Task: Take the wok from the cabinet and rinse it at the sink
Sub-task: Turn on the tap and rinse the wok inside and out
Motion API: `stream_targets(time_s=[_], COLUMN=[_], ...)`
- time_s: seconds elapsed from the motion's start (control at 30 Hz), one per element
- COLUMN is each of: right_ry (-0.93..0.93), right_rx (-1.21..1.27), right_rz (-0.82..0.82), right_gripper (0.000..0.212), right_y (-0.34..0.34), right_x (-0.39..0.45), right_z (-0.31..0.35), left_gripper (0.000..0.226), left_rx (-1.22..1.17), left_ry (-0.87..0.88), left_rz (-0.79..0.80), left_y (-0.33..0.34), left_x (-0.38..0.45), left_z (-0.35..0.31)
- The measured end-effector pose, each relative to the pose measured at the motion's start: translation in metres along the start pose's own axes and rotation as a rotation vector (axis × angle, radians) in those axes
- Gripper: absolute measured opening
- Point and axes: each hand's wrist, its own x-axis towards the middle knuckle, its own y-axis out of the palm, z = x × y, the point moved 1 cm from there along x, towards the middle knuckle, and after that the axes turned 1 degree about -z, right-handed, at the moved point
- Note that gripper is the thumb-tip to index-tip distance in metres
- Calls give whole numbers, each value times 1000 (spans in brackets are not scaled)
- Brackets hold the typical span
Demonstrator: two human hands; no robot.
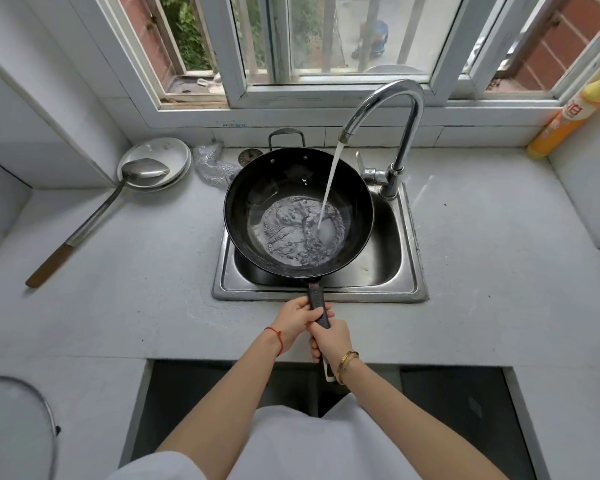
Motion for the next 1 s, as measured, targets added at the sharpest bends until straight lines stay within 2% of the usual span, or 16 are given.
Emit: stream_targets(time_s=[0.47,0.73,1.0], right_ry=[10,58,51], right_rx=[39,-8,-111], right_rz=[-5,105,160], right_gripper=[23,19,20], right_y=[8,1,-4], right_x=[-3,-1,0], right_z=[-13,-17,-23], left_gripper=[33,19,21], left_rx=[98,145,158], left_ry=[-19,-78,-123], left_rz=[-7,-13,-81], left_y=[-7,-6,-5], left_x=[-4,1,2], left_z=[3,9,18])
